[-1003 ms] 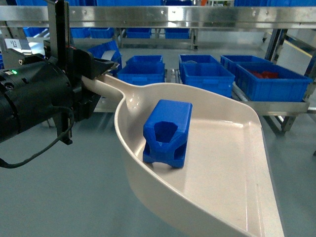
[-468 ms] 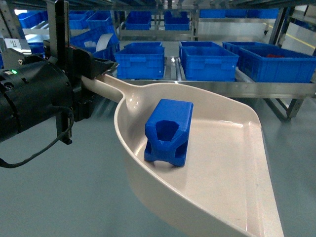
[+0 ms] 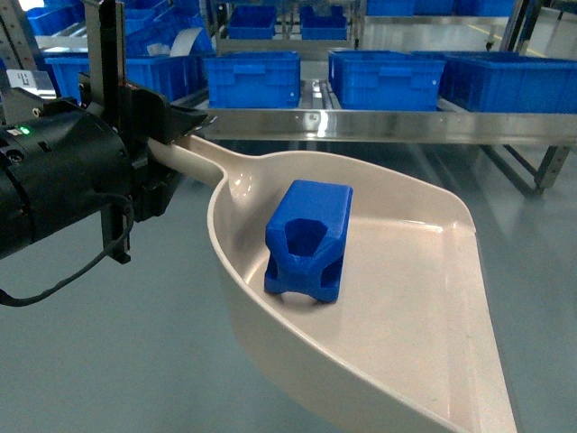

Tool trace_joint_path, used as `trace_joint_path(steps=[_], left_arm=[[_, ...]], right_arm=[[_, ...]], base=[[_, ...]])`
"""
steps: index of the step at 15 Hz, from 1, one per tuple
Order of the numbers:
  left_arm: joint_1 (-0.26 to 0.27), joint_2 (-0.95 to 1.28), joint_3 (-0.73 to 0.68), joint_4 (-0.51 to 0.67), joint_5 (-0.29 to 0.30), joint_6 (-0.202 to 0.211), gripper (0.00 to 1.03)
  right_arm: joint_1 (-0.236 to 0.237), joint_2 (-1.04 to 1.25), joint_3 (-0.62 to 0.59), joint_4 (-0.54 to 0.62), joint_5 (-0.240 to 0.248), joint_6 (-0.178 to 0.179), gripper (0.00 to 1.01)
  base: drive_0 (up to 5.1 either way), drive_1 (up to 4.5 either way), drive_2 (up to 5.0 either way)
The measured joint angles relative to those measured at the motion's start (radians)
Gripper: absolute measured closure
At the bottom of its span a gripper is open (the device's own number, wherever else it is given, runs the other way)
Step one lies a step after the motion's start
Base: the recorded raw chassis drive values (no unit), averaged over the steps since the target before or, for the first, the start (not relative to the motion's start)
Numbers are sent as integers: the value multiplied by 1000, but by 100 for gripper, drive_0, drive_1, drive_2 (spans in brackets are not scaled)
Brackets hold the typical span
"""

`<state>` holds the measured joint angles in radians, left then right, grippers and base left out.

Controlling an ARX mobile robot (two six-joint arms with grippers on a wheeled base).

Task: Place part in tray to right shelf

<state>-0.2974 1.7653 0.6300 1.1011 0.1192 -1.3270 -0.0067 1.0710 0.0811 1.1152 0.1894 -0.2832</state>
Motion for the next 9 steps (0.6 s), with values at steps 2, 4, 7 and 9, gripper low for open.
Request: trace_joint_path(steps=[2,4,7,9], left_arm=[[0,0,0,-2,0,0,91],[0,0,0,0,0,0,91],[0,0,0,-5,0,0,91],[0,0,0,-2,0,0,91]], right_arm=[[0,0,0,0,0,0,3],[0,0,0,0,0,0,3],[0,0,0,-3,0,-1,3],[0,0,0,-1,0,-1,3]], base=[[0,0,0],[0,0,0],[0,0,0],[0,0,0]])
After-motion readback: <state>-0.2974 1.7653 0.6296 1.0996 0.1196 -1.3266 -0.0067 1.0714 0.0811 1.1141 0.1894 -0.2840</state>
